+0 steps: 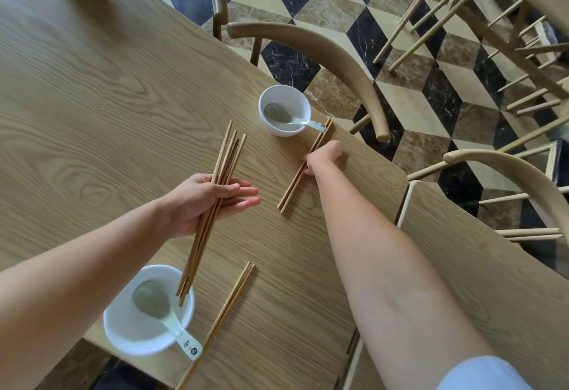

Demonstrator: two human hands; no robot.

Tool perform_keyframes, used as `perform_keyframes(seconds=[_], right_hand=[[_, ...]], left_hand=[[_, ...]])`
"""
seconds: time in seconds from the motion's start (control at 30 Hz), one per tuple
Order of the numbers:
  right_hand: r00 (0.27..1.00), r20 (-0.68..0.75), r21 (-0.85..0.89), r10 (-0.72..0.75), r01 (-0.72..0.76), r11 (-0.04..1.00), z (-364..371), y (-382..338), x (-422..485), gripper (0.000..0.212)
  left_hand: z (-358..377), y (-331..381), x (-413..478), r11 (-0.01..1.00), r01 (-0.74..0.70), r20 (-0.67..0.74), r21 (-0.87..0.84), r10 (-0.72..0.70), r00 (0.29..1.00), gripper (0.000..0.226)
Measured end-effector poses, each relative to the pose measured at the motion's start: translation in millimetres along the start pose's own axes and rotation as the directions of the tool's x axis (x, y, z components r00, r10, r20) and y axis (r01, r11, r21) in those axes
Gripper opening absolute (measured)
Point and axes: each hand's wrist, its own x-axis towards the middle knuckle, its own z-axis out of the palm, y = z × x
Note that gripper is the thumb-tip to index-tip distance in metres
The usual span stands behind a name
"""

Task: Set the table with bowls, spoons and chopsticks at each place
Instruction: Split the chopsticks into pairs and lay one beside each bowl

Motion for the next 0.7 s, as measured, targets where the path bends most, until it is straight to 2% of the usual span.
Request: perform_keyframes(seconds=[0.3,0.4,0.47,0.53,0.63,0.7], right_hand=[[0.999,0.006,-0.097,-0.041,0.041,0.994,0,2,9,0.025],[0.994,0.036,-0.195,-0.100,0.105,0.975,-4,4,3,0.042],[0.986,0.064,-0.279,-0.153,0.165,0.946,-10,7,-6,0.044],[0.991,0.057,-0.258,-0.117,0.128,0.958,-21,14,-18,0.041],[0.999,0.044,-0.117,0.024,-0.019,0.993,-43,26,-40,0.040],[0.998,0.056,-0.128,-0.013,0.021,0.991,-57,35,-64,0.031]], left_hand=[[-2,-6,4,1.000,0.007,0.010,0.011,-0.007,1.000,0.025],[-3,-7,2,1.000,-0.005,0.010,0.012,0.005,1.000,0.024],[-4,-7,-3,1.000,-0.010,0.017,0.015,0.010,1.000,0.024],[-2,-7,-12,1.000,-0.016,0.030,0.024,0.015,0.999,0.025],[1,-5,-30,0.999,-0.025,0.057,0.042,0.022,0.998,0.024],[3,-2,-44,0.997,-0.033,0.072,0.065,0.029,0.997,0.024]])
